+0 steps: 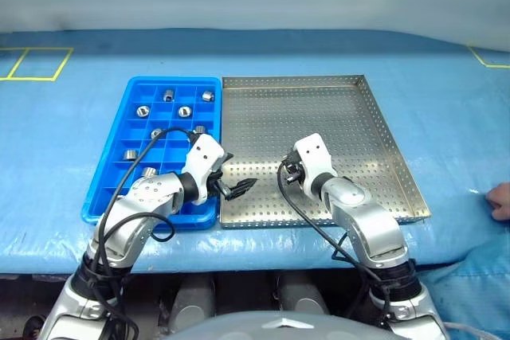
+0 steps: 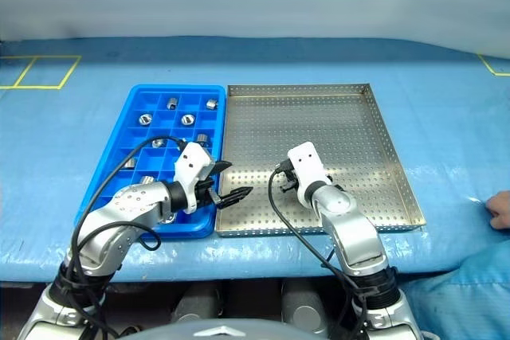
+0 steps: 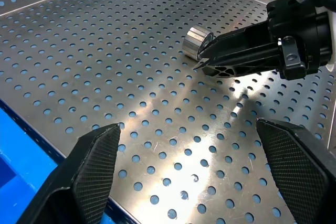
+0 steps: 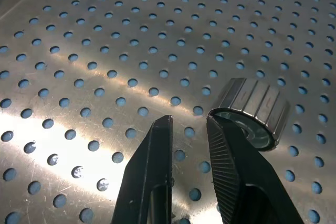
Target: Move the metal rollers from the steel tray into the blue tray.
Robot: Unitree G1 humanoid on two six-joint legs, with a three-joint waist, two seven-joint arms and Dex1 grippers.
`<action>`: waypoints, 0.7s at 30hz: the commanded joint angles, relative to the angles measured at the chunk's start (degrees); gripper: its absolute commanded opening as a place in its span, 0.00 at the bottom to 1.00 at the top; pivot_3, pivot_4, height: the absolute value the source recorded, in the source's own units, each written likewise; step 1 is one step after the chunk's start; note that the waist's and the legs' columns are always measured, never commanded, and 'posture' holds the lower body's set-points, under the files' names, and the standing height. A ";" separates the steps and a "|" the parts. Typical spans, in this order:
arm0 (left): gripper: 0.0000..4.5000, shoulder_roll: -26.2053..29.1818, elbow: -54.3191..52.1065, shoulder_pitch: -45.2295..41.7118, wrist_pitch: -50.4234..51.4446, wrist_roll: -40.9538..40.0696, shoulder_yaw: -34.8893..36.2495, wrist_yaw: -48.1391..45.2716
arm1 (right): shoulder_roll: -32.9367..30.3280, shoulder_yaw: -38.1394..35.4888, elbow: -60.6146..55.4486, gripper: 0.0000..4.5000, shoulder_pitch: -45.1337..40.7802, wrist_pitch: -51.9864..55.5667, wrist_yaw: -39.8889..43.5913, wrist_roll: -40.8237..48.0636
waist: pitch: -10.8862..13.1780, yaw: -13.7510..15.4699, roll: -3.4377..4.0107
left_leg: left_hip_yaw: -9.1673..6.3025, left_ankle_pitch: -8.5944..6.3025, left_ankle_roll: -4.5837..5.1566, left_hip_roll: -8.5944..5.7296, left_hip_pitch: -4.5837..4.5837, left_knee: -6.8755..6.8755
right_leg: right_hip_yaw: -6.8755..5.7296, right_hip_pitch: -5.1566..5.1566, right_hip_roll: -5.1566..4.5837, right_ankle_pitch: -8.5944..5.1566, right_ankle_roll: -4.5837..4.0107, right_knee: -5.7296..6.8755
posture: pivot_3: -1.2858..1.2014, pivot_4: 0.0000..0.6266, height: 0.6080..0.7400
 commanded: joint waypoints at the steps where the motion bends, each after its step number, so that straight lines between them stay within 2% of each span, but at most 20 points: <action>1: 1.00 0.36 -2.19 0.25 -0.96 0.16 1.29 0.02 | -0.86 -0.24 -2.45 0.23 -1.50 -0.88 -0.22 -0.95 | 0.00 0.08 0.00 | 0.00 0.00 0.00 0.00 0.00 0.00 | 0.00 0.00 0.00 0.00 0.00 0.00 | 0.53 0.24 1.00; 3: 1.00 0.34 -2.29 0.35 -0.98 0.18 1.27 0.09 | -1.80 0.31 -3.84 0.23 -1.97 -0.76 1.03 -0.53 | 0.00 0.11 0.00 | 0.00 0.00 0.00 0.00 -0.01 0.00 | 0.00 0.00 0.00 0.00 0.00 0.00 | 0.53 0.24 1.00; 6: 1.00 0.37 -2.33 0.46 -0.91 0.21 1.27 0.18 | -2.08 0.13 -4.80 0.36 -2.78 -1.45 -0.31 -1.89 | 0.00 0.07 0.00 | 0.00 0.00 0.00 0.00 0.00 -0.01 | 0.00 0.00 0.00 0.00 0.00 0.00 | 0.53 0.24 1.00; 8: 1.00 0.39 -2.27 0.39 -0.83 0.21 1.28 0.20 | -1.81 -0.79 -4.66 0.50 -3.31 -2.07 -1.47 -2.63 | 0.00 0.12 0.00 | 0.00 0.00 0.00 0.00 0.00 -0.01 | 0.00 0.00 0.00 0.00 0.00 0.01 | 0.53 0.24 1.00; 21: 1.00 0.36 -1.94 -0.02 -0.49 0.40 0.81 0.20 | -1.05 -4.84 3.01 0.50 -1.14 -4.15 -1.54 -1.73 | 0.00 0.15 0.00 | 0.00 0.00 0.00 0.00 0.00 -0.01 | 0.00 0.00 0.00 0.00 -0.01 0.01 | 0.53 0.24 1.00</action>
